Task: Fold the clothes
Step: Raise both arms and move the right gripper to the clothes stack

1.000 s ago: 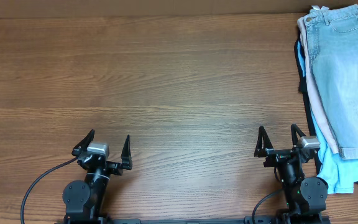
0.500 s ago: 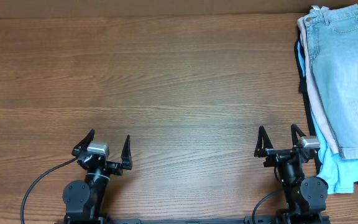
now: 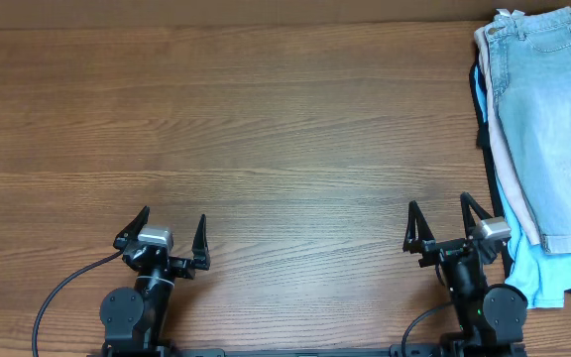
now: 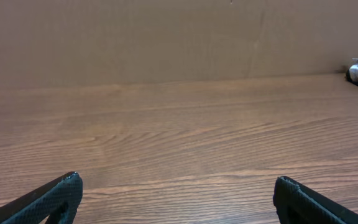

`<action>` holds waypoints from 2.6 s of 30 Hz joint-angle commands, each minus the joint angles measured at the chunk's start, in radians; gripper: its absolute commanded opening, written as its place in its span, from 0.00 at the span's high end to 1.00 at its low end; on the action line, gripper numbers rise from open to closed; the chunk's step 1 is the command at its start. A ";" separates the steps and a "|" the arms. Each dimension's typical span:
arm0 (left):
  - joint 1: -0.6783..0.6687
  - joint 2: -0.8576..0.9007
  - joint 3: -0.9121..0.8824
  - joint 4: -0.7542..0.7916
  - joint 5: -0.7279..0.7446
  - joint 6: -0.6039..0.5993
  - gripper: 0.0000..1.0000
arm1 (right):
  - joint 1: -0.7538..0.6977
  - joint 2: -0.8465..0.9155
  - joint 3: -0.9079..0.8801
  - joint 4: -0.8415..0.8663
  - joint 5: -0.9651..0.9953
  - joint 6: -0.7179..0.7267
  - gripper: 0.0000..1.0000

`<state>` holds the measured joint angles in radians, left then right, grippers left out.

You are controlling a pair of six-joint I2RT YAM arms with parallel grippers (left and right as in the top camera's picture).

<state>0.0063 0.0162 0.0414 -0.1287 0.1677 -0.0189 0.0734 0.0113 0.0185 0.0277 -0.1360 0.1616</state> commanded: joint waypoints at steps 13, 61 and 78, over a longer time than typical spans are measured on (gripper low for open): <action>-0.006 0.013 0.158 0.074 0.062 0.021 0.00 | 0.003 0.010 0.275 -0.090 -0.105 0.101 0.00; -0.007 1.569 1.432 -0.884 0.103 -0.029 0.00 | -0.583 1.595 1.434 -0.688 0.066 0.148 0.00; -0.007 1.572 1.432 -0.892 0.084 -0.003 0.00 | -0.961 1.954 1.434 -0.513 0.090 -0.192 0.03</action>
<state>0.0063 1.5826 1.4494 -1.0203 0.2516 -0.0265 -0.8639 1.9556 1.4307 -0.5236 -0.0479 0.1036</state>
